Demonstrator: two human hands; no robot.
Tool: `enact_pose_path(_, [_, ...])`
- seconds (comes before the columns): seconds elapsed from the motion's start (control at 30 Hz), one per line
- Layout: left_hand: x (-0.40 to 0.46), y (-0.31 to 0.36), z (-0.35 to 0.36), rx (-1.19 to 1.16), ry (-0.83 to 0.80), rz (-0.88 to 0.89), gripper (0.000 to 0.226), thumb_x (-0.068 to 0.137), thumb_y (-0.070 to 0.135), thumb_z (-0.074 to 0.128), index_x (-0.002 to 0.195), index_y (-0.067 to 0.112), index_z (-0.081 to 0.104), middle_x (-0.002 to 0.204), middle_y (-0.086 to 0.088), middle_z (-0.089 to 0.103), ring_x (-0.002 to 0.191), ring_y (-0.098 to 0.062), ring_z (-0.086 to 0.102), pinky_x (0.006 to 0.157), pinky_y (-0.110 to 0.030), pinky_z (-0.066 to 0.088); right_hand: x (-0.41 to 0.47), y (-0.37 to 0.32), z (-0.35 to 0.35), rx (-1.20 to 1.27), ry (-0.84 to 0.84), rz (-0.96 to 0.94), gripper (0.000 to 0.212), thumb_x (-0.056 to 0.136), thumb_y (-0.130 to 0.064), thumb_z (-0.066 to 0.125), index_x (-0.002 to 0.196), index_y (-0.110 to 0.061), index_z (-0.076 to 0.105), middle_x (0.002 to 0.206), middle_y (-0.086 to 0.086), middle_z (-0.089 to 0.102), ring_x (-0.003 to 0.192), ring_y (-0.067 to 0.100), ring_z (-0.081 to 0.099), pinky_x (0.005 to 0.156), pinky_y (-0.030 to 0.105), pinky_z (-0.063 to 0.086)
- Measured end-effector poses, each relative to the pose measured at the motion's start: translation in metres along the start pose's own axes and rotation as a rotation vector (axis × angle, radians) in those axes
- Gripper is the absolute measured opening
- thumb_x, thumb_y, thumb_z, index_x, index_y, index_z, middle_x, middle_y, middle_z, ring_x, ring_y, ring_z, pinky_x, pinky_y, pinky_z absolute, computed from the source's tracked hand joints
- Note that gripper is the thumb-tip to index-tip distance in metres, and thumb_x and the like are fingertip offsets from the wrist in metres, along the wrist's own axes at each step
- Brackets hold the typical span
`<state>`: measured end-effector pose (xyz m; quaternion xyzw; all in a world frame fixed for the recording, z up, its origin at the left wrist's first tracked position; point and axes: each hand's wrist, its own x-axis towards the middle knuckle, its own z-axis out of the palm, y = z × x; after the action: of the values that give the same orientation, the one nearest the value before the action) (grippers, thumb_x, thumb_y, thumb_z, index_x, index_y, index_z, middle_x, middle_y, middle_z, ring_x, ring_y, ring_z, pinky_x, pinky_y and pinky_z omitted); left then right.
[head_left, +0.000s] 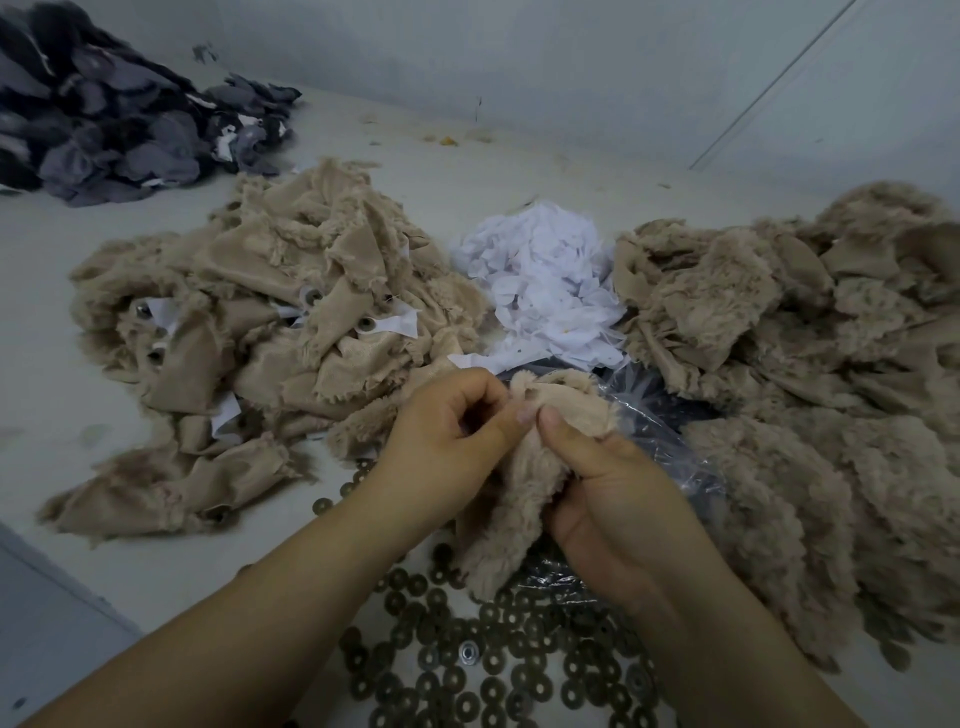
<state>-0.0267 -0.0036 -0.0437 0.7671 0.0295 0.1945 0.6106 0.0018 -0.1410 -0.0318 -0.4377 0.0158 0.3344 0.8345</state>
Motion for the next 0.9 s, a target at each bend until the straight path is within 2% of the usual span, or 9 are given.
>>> enact_pose_path(0.07, [-0.001, -0.002, 0.000, -0.012, 0.005, -0.019, 0.035, 0.094, 0.011, 0.063, 0.061, 0.022, 0.058, 0.054, 0.010, 0.047, 0.051, -0.005, 0.041, 0.048, -0.017, 0.037, 0.001, 0.000, 0.000, 0.009, 0.018, 0.022, 0.033, 0.098, -0.016, 0.054, 0.123, 0.004, 0.063, 0.116, 0.022, 0.071, 0.111, 0.032, 0.069, 0.099, 0.046, 0.053])
enact_pose_path(0.23, [0.000, -0.002, 0.003, -0.128, 0.016, -0.059, 0.032, 0.098, 0.013, 0.057, 0.067, 0.006, 0.056, 0.058, -0.002, 0.045, 0.056, -0.012, 0.040, 0.052, -0.020, 0.037, 0.000, -0.001, 0.000, 0.018, 0.018, 0.098, 0.034, 0.102, -0.018, 0.048, 0.123, 0.004, 0.063, 0.117, 0.023, 0.070, 0.110, 0.034, 0.069, 0.100, 0.049, 0.050])
enact_pose_path(0.37, [-0.002, -0.001, 0.005, -0.134, -0.030, -0.054, 0.029, 0.095, 0.014, 0.062, 0.066, 0.019, 0.063, 0.059, 0.003, 0.052, 0.057, -0.009, 0.045, 0.054, -0.020, 0.041, 0.000, -0.002, -0.003, 0.013, 0.018, 0.120, 0.036, 0.102, -0.020, 0.047, 0.124, 0.004, 0.063, 0.118, 0.025, 0.069, 0.112, 0.036, 0.067, 0.106, 0.052, 0.045])
enact_pose_path(0.47, [-0.003, -0.003, 0.003, -0.168, -0.046, -0.069, 0.024, 0.090, 0.009, 0.067, 0.067, 0.014, 0.063, 0.063, -0.002, 0.056, 0.060, -0.014, 0.049, 0.057, -0.023, 0.044, 0.002, -0.002, -0.005, 0.000, 0.031, 0.140, 0.036, 0.102, -0.021, 0.047, 0.123, 0.004, 0.064, 0.117, 0.025, 0.069, 0.112, 0.037, 0.067, 0.107, 0.052, 0.045])
enact_pose_path(0.63, [-0.001, -0.002, -0.002, -0.348, -0.079, -0.120, 0.014, 0.080, 0.019, 0.071, 0.067, 0.016, 0.068, 0.065, -0.004, 0.061, 0.062, -0.016, 0.055, 0.060, -0.023, 0.050, 0.000, -0.003, -0.005, -0.016, 0.036, 0.121, 0.034, 0.100, -0.020, 0.049, 0.117, 0.002, 0.068, 0.114, 0.022, 0.071, 0.106, 0.033, 0.070, 0.093, 0.046, 0.055])
enact_pose_path(0.7, [0.001, -0.005, -0.004, -0.332, -0.045, -0.126, 0.013, 0.078, 0.021, 0.072, 0.066, 0.018, 0.068, 0.063, -0.003, 0.057, 0.061, -0.016, 0.050, 0.058, -0.023, 0.046, 0.000, -0.010, -0.006, -0.210, 0.121, -0.048, 0.028, 0.099, -0.023, 0.054, 0.103, -0.002, 0.072, 0.096, 0.015, 0.076, 0.083, 0.024, 0.075, 0.068, 0.036, 0.060])
enact_pose_path(0.73, [0.002, -0.007, -0.005, -0.329, -0.025, -0.132, 0.016, 0.081, 0.018, 0.071, 0.065, 0.019, 0.068, 0.062, -0.002, 0.056, 0.059, -0.014, 0.048, 0.057, -0.020, 0.044, -0.001, -0.015, -0.010, -0.429, 0.205, -0.185, 0.026, 0.099, -0.025, 0.055, 0.094, -0.008, 0.074, 0.086, 0.009, 0.076, 0.073, 0.019, 0.073, 0.061, 0.032, 0.057])
enact_pose_path(0.83, [0.004, -0.012, -0.007, -0.326, 0.012, -0.149, 0.025, 0.088, 0.008, 0.067, 0.065, 0.019, 0.067, 0.062, -0.001, 0.054, 0.055, -0.008, 0.044, 0.054, -0.017, 0.041, 0.005, -0.034, -0.032, -1.177, 0.557, -0.701, 0.017, 0.096, -0.027, 0.055, 0.089, -0.023, 0.070, 0.084, -0.003, 0.070, 0.075, 0.015, 0.063, 0.068, 0.032, 0.048])
enact_pose_path(0.9, [0.004, -0.015, -0.006, -0.330, 0.015, -0.148, 0.026, 0.089, 0.008, 0.066, 0.066, 0.018, 0.067, 0.061, 0.000, 0.054, 0.055, -0.007, 0.044, 0.053, -0.017, 0.041, 0.008, -0.042, -0.047, -1.544, 0.701, -0.811, 0.015, 0.093, -0.020, 0.056, 0.101, -0.019, 0.069, 0.100, 0.003, 0.066, 0.089, 0.022, 0.060, 0.076, 0.032, 0.044])
